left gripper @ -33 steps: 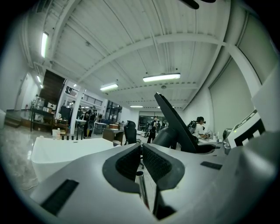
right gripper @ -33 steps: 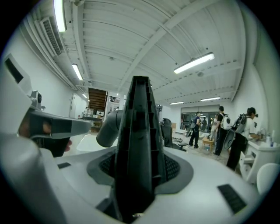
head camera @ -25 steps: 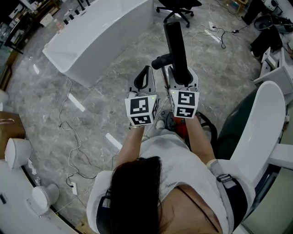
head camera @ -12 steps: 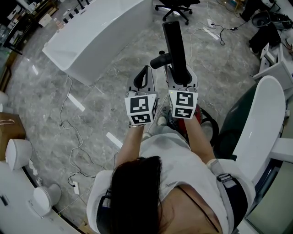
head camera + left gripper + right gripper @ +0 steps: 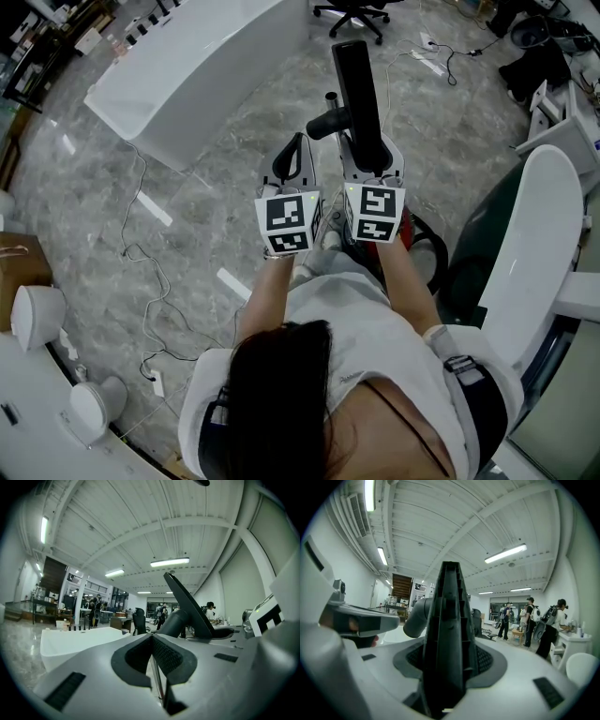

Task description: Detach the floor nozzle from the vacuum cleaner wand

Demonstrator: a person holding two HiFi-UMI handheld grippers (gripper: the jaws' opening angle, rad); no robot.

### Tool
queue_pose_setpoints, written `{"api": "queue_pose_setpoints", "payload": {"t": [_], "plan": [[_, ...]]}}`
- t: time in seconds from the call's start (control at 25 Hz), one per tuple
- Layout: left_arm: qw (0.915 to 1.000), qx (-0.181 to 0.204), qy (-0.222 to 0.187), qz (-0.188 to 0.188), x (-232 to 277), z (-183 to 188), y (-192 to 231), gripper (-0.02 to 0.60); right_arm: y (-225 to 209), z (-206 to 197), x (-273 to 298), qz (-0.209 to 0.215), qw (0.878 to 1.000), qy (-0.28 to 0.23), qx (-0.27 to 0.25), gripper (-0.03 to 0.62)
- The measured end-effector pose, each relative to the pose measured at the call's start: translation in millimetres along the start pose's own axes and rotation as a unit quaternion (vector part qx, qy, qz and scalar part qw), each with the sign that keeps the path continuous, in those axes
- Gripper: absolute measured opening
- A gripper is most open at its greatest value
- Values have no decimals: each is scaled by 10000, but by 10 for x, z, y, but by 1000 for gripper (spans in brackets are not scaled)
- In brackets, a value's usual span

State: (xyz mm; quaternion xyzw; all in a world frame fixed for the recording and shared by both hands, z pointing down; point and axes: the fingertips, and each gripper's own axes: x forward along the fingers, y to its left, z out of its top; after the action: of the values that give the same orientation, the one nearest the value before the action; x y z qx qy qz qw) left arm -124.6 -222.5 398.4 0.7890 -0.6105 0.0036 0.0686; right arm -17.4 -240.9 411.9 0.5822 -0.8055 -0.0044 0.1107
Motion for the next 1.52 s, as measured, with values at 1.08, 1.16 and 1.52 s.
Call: {"api": "queue_pose_setpoints", "payload": {"t": [1.08,1.16,1.52], "plan": [[10000,58,-72,29,-440,-95,-57,5,161,-35,-472,-169,9997,-94,-132,218],[10000,13,-97,-7,-467,-93,-71,5,171,-33,-499,-199,9996,-111,-149,218],[9999,-33,-133,-47,-555,-105,-96,5,227,-68,-587,-175,9997,-82,-177,218]]}}
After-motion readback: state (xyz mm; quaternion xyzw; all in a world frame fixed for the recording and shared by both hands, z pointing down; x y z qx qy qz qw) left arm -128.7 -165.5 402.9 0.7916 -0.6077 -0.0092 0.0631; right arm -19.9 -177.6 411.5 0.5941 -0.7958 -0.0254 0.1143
